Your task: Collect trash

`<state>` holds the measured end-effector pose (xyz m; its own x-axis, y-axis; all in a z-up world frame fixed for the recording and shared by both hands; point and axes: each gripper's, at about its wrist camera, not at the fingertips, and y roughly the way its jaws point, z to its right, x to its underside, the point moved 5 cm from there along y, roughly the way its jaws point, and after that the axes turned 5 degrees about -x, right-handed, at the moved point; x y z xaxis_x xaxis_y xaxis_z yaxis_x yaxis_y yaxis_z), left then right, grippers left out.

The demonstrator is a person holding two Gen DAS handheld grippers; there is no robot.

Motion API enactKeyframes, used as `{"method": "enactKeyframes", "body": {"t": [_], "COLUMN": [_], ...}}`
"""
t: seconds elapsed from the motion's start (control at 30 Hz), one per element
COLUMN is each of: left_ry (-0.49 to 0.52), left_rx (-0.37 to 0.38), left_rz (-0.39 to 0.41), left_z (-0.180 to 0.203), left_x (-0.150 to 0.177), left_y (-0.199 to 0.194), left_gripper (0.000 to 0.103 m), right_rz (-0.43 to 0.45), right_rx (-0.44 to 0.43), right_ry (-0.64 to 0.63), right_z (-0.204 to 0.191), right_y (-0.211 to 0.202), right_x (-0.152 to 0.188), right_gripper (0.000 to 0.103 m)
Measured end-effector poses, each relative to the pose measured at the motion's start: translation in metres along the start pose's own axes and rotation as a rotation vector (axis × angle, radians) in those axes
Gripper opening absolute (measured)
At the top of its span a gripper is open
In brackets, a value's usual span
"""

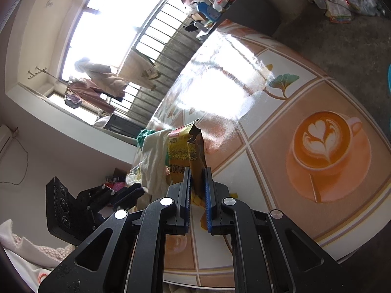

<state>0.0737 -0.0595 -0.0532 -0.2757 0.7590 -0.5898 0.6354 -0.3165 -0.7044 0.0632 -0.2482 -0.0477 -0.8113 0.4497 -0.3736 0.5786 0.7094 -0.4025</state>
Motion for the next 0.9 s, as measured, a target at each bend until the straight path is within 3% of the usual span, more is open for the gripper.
{"method": "enactKeyframes", "body": {"t": [0.2, 0.5, 0.67, 0.9], "left_ry": [-0.285, -0.611, -0.681, -0.662], "left_rx": [0.184, 0.396, 0.447, 0.457], "left_rz": [0.044, 0.140, 0.222, 0.304], "left_z": [-0.044, -0.095, -0.115, -0.119], "left_x": [-0.019, -0.038, -0.059, -0.097], "left_y": [-0.020, -0.050, -0.071, -0.090], "left_gripper": [0.004, 0.003, 0.003, 0.003], "right_rz": [0.018, 0.053, 0.080, 0.146], "right_rx": [-0.017, -0.042, -0.056, -0.077], "right_ry": [-0.021, -0.045, -0.066, -0.104], "right_z": [-0.004, -0.017, -0.028, -0.045], "right_y": [-0.008, -0.020, -0.029, -0.047], "right_x": [0.001, 0.001, -0.005, -0.025], "right_gripper": [0.009, 0.009, 0.009, 0.009]}}
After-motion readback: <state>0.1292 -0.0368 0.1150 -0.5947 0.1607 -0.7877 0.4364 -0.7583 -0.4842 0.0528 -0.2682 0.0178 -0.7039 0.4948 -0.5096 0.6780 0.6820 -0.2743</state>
